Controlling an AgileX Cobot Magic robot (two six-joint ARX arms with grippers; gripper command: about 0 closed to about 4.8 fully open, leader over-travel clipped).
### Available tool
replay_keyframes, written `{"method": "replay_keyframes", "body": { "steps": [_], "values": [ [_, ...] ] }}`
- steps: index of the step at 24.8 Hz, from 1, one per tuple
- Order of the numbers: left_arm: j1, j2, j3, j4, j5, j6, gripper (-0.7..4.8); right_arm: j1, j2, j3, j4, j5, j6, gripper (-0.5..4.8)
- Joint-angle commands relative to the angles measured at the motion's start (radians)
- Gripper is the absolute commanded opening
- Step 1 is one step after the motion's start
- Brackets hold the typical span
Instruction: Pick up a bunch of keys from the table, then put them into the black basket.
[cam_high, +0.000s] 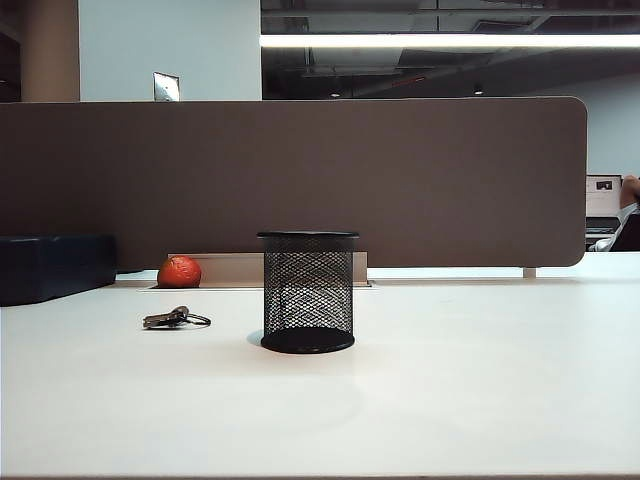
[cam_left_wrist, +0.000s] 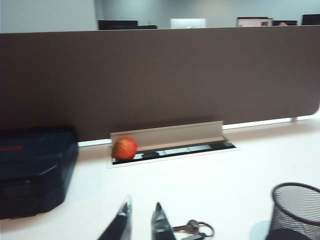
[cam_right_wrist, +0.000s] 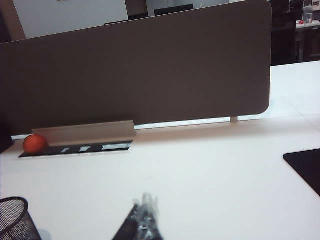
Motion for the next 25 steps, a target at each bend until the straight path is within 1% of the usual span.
{"method": "replay_keyframes", "body": {
  "steps": [1, 3, 4, 9, 11, 12, 13, 14, 15, 16, 17, 18, 19, 20, 21, 23, 25],
  "values": [
    [0.0, 0.035, 0.069, -0.049, 0.052, -0.005, 1.99, 0.001, -0.003, 0.045, -0.092, -0.025, 0.004, -0.05],
    [0.0, 0.071, 0.101, -0.06, 0.076, -0.005, 2.64, 0.001, -0.002, 0.058, -0.119, -0.046, 0.004, -0.05],
    [0.0, 0.09, 0.116, -0.06, 0.088, -0.005, 2.75, 0.001, -0.002, 0.067, -0.135, -0.065, 0.015, -0.05],
    [0.0, 0.299, 0.257, -0.055, 0.152, 0.005, 2.79, 0.001, 0.012, 0.179, -0.27, -0.188, 0.137, -0.01],
    [0.0, 0.397, 0.317, -0.057, 0.161, 0.013, 2.79, 0.001, 0.034, 0.243, -0.332, -0.203, 0.203, -0.01],
    [0.0, 0.448, 0.349, -0.066, 0.163, 0.031, 2.79, 0.001, 0.055, 0.28, -0.369, -0.208, 0.238, 0.0],
    [0.0, 0.494, 0.379, -0.078, 0.178, 0.033, 2.79, 0.001, 0.074, 0.312, -0.402, -0.211, 0.261, 0.0],
    [0.0, 0.547, 0.414, -0.094, 0.195, 0.033, 2.79, 0.001, 0.097, 0.347, -0.43, -0.236, 0.267, 0.03],
    [0.0, 0.584, 0.437, -0.104, 0.208, 0.034, 2.8, 0.001, 0.116, 0.368, -0.443, -0.257, 0.279, 0.25],
    [0.0, 0.641, 0.472, -0.117, 0.228, 0.034, 3.12, 0.001, 0.145, 0.401, -0.458, -0.303, 0.311, 0.84],
    [0.0, 0.674, 0.49, -0.119, 0.241, 0.034, 3.61, 0.001, 0.165, 0.417, -0.46, -0.343, 0.331, 1.18],
    [-0.001, 0.727, 0.521, -0.127, 0.253, 0.051, 4.46, 0.001, 0.191, 0.437, -0.457, -0.413, 0.361, 1.51],
    [-0.001, 0.772, 0.549, -0.132, 0.257, 0.082, 4.77, 0.001, 0.217, 0.454, -0.455, -0.48, 0.394, 1.59],
    [-0.001, 0.79, 0.562, -0.134, 0.265, 0.095, 4.77, 0.001, 0.228, 0.46, -0.455, -0.505, 0.41, 1.6],
    [-0.001, 0.826, 0.587, -0.134, 0.278, 0.135, 4.77, 0.001, 0.246, 0.47, -0.456, -0.555, 0.439, 1.65],
    [-0.001, 0.859, 0.607, -0.133, 0.289, 0.185, 4.77, 0.001, 0.262, 0.476, -0.456, -0.566, 0.439, 1.92],
    [-0.001, 0.887, 0.618, -0.135, 0.308, 0.234, 4.77, 0.001, 0.267, 0.477, -0.455, -0.566, 0.439, 2.37]
  ]
}}
